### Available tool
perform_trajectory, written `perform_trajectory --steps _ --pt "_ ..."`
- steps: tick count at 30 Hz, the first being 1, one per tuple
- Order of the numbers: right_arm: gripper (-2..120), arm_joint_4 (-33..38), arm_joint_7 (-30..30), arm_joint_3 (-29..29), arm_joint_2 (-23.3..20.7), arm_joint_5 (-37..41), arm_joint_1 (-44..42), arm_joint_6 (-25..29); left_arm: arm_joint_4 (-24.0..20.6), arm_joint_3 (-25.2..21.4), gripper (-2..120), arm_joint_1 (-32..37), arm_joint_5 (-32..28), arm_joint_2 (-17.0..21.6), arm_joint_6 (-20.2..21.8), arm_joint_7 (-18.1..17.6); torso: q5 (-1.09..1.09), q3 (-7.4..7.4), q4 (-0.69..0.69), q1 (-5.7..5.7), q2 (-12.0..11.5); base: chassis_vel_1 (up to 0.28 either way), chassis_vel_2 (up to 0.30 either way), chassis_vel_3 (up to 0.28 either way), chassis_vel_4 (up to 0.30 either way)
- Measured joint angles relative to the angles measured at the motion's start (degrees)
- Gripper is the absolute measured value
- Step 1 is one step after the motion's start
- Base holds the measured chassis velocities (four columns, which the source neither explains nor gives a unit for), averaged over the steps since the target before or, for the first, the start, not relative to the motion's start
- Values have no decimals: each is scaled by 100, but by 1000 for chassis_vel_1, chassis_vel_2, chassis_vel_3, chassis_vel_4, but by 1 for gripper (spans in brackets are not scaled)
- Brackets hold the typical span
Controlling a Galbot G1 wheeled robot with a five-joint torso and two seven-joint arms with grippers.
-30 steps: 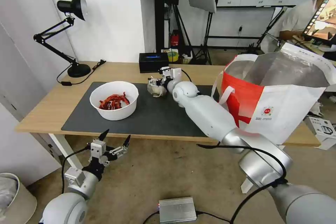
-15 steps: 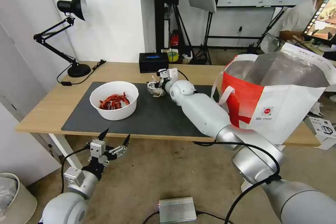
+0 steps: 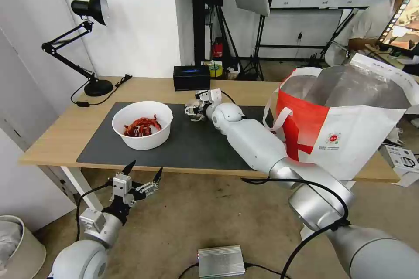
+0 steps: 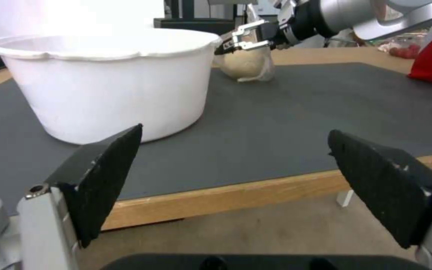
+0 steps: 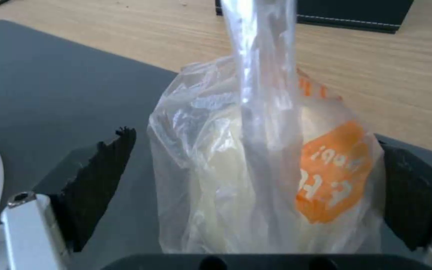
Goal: Pick up the trash from the table and place it into the takeout bag.
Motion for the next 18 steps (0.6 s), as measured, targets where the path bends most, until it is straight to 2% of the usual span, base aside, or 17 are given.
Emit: perform_trajectory --steps 4,6,7,10,11,14,15,18 --pt "98 -23 37 -1 9 -39 0 -44 -1 1 100 6 1 -10 -6 0 0 0 0 0 0 0 0 0 0" --pt "87 -49 61 -1 10 -87 -2 -62 1 6 100 6 3 -25 -10 0 0 0 0 0 0 0 0 0 0" --pt "87 -49 61 -1 10 -87 -2 -62 1 6 100 6 3 -25 -10 0 0 0 0 0 0 0 0 0 0" --pt "74 -55 96 -1 -6 -118 -18 -77 2 27 100 6 6 -44 -16 0 0 0 0 0 0 0 0 0 0" --pt "74 -55 96 -1 -6 -118 -18 -77 2 27 100 6 6 -44 -16 0 0 0 0 0 0 0 0 0 0" --pt "59 -41 104 -1 -26 -118 -34 -99 0 25 100 5 3 -44 -18 1 0 0 0 0 0 0 0 0 0" --pt "59 -41 104 -1 -26 -118 -34 -99 0 25 100 5 3 -44 -18 1 0 0 0 0 0 0 0 0 0" --pt "45 23 131 -1 -50 -112 -49 -120 0 7 100 8 -7 -26 -21 1 0 0 0 0 0 0 0 0 0"
